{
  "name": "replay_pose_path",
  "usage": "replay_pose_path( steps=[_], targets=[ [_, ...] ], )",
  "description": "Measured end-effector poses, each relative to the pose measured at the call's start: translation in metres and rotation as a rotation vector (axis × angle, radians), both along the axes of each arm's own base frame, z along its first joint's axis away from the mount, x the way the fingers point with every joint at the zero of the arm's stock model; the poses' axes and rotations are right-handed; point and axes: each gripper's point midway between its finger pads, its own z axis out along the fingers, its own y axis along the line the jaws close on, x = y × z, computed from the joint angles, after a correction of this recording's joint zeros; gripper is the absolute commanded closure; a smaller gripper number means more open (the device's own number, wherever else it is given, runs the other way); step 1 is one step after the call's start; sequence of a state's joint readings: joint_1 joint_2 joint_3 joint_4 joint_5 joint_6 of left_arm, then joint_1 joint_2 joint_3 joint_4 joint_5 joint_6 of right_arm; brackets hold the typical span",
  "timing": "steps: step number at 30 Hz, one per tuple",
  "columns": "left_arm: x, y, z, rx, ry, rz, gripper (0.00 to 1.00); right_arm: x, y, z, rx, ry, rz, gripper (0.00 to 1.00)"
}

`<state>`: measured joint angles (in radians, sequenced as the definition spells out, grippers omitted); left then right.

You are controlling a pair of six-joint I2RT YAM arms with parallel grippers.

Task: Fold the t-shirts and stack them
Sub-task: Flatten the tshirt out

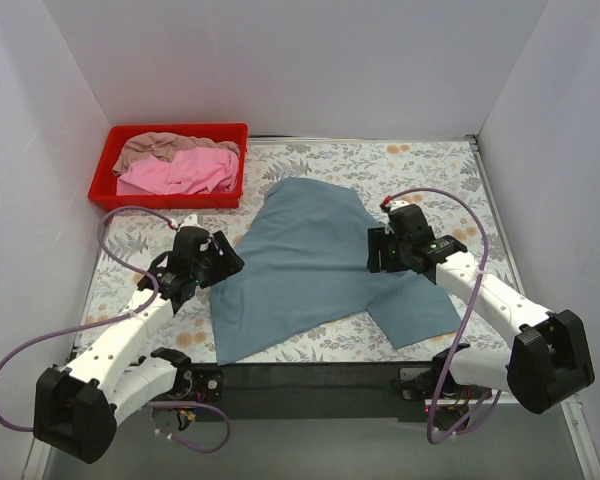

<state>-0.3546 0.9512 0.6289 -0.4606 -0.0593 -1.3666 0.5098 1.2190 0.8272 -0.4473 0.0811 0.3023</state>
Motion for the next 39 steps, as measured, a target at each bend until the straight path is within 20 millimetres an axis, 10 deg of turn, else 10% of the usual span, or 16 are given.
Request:
replay_pose_path(
  steps=[8, 20, 27, 39],
  targets=[
    [-0.031, -0.049, -0.050, -0.028, 0.235, -0.104, 0.39, -0.002, -0.031, -0.030, -0.011, 0.078, -0.066, 0.32],
    [-0.032, -0.028, -0.090, -0.006, 0.334, 0.104, 0.40, -0.008, -0.018, -0.075, 0.072, 0.207, -0.054, 0.30],
    [0.011, -0.036, -0.091, -0.006, 0.331, 0.131, 0.40, 0.004, -0.042, -0.074, 0.195, 0.174, -0.216, 0.27],
    [0.141, -0.100, -0.088, 0.035, 0.265, -0.005, 0.39, 0.024, -0.111, -0.072, 0.307, 0.123, -0.524, 0.26]
  ],
)
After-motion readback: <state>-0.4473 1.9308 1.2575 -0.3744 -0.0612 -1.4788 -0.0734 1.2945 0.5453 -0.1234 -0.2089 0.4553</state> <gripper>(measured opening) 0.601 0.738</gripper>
